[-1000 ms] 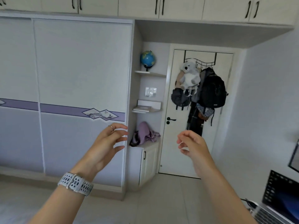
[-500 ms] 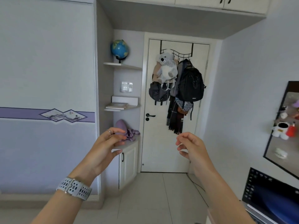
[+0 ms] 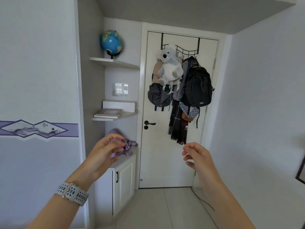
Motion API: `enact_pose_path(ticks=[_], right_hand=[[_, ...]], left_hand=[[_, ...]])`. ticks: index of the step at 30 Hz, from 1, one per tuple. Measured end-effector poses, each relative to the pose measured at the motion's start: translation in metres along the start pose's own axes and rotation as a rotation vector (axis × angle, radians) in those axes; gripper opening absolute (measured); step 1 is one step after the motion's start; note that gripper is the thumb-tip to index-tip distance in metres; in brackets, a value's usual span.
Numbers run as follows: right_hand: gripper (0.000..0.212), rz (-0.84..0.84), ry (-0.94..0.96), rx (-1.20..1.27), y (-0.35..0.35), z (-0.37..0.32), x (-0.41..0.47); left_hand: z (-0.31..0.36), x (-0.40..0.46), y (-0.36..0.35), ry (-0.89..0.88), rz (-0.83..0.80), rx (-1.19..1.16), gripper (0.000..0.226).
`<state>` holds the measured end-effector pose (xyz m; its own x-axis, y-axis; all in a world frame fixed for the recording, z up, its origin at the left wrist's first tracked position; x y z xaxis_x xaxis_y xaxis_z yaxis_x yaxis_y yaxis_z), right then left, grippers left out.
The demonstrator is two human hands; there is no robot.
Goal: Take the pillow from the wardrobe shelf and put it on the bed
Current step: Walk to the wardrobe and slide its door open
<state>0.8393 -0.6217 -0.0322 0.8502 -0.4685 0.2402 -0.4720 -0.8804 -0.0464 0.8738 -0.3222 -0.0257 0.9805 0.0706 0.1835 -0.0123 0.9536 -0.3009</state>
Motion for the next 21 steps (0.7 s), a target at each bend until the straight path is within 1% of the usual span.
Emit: enact_pose_path(ticks=[3, 7, 12, 15, 18, 21], right_hand=[[0.017, 0.02, 0.007, 0.008, -0.021, 0.011, 0.038], [0.021, 0.024, -0.001, 0.001, -0.046, 0.026, 0.084], [0.022, 0.011, 0.009, 0.003, -0.071, 0.049, 0.156], [0.021, -0.026, 0.018, 0.006, -0.096, 0.067, 0.209], [0.018, -0.095, 0.04, 0.027, -0.133, 0.081, 0.266], [0.015, -0.197, 0.061, 0.035, -0.185, 0.088, 0.32]], left_hand=[[-0.012, 0.055, 0.0, -0.002, -0.043, -0.014, 0.027], [-0.038, 0.111, -0.004, 0.043, -0.032, -0.054, 0.019], [-0.065, 0.185, -0.013, 0.026, -0.003, -0.044, 0.017], [-0.079, 0.23, -0.017, 0.029, 0.035, -0.034, 0.018], [-0.082, 0.277, -0.013, -0.002, 0.096, -0.048, 0.024], [-0.073, 0.322, 0.0, -0.057, 0.207, -0.042, 0.024]])
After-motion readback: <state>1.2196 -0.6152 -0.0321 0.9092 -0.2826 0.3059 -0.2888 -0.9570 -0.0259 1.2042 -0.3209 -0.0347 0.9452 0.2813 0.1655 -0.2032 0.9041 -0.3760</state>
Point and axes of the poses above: each hand's wrist, its own x-axis towards the middle knuckle, its own y-axis out of the back of the hand, z = x × y, the point moved 5 cm from there along x, towards the middle knuckle, and after that the axes turned 12 degrees about z, right-handed, at the moved point
